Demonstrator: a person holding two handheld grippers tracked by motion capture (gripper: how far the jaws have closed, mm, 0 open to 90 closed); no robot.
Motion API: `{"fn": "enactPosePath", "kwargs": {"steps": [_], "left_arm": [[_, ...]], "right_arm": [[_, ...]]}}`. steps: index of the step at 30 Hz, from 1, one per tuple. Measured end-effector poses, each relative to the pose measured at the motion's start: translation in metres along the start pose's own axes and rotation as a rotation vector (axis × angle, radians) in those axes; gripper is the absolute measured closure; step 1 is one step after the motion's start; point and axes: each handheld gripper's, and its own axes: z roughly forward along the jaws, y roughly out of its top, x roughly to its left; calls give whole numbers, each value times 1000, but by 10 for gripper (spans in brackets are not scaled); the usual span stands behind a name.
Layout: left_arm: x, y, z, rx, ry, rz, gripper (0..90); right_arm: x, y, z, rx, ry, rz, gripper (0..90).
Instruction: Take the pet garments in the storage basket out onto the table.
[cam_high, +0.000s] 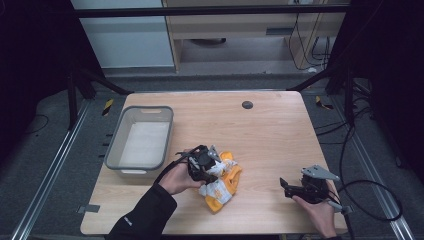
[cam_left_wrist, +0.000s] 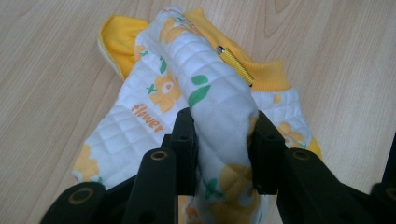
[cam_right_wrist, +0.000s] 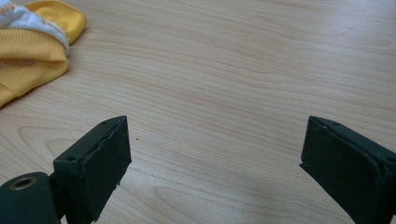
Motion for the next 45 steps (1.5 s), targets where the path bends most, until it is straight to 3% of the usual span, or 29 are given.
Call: {"fn": "enactPosePath", "kwargs": {"steps": [14, 23, 31, 45], "left_arm": [[1, -6, 0, -7, 12, 1, 495], [1, -9, -9, -48, 33, 2, 348], [1, -15, -25, -161, 57, -36, 239], [-2, -36, -44, -334, 96, -116, 221]], "right_arm": [[0, 0, 1, 2, 0, -4, 82], [0, -1, 1, -1, -4, -15, 78], [0, -1, 1, -1, -3, -14, 77], [0, -1, 2, 0, -4, -14, 76]]}}
